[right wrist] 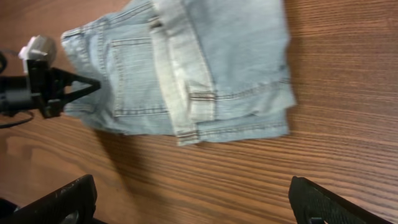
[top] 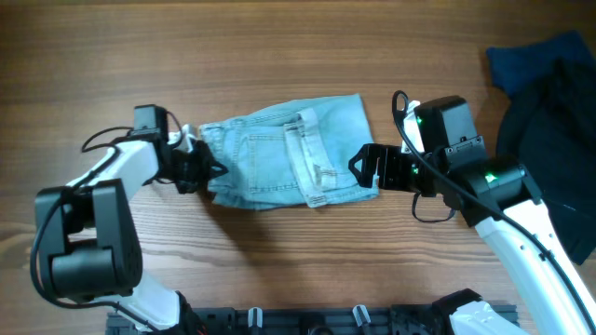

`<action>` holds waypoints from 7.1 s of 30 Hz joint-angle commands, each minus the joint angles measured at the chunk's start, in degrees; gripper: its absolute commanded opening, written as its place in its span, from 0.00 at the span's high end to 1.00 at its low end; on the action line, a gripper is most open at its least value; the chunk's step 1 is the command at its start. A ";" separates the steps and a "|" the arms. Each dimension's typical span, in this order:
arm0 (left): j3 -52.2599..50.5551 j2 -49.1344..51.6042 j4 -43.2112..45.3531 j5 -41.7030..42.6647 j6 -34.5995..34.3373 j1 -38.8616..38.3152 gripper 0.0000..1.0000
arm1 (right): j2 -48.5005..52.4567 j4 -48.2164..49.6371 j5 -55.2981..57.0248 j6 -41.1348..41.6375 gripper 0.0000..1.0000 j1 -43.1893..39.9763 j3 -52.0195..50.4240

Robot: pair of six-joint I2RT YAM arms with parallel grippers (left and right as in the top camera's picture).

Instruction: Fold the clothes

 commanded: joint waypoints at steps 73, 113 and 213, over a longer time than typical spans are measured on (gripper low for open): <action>29.83 -10.51 -29.97 -27.15 -1.57 -32.17 0.94 | 38.80 25.07 -2.78 3.96 0.09 10.88 0.57; 29.83 -10.40 -26.53 -23.98 -9.49 -37.70 0.95 | 25.35 6.56 7.61 3.02 0.00 -5.29 2.71; 37.11 -8.07 -47.91 -53.22 -13.25 -17.99 0.96 | 25.55 -0.70 2.14 -5.66 0.00 -16.31 5.95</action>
